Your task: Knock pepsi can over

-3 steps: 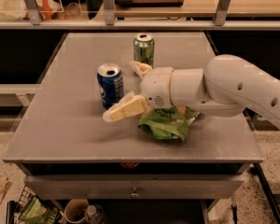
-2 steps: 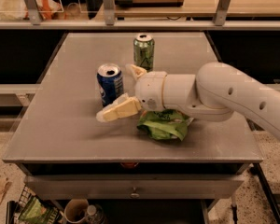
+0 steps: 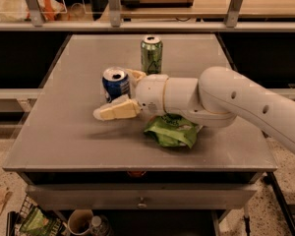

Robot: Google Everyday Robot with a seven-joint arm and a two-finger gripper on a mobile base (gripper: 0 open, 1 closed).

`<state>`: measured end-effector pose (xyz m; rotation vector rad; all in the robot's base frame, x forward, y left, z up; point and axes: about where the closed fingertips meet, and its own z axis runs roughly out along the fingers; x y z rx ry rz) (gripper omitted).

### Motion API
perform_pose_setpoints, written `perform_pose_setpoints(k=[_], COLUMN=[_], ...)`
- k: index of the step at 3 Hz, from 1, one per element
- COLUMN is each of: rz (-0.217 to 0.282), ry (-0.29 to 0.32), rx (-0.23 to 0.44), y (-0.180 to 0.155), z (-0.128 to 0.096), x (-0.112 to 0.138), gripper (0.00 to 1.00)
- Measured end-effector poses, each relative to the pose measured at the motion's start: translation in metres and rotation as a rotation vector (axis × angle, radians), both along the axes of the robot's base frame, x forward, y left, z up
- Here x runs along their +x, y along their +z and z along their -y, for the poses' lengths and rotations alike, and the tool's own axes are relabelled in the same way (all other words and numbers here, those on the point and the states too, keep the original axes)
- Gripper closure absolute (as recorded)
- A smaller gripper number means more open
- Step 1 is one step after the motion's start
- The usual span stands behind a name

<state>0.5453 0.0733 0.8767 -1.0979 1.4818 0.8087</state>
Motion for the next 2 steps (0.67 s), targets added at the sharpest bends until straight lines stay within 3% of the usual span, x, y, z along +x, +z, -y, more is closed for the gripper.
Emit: perform_pose_setpoints(k=[2], rz=[0.077], ry=[0.078], rx=[-0.058], y=[0.033], z=[-0.011], x=[0.012], gripper=[0.64])
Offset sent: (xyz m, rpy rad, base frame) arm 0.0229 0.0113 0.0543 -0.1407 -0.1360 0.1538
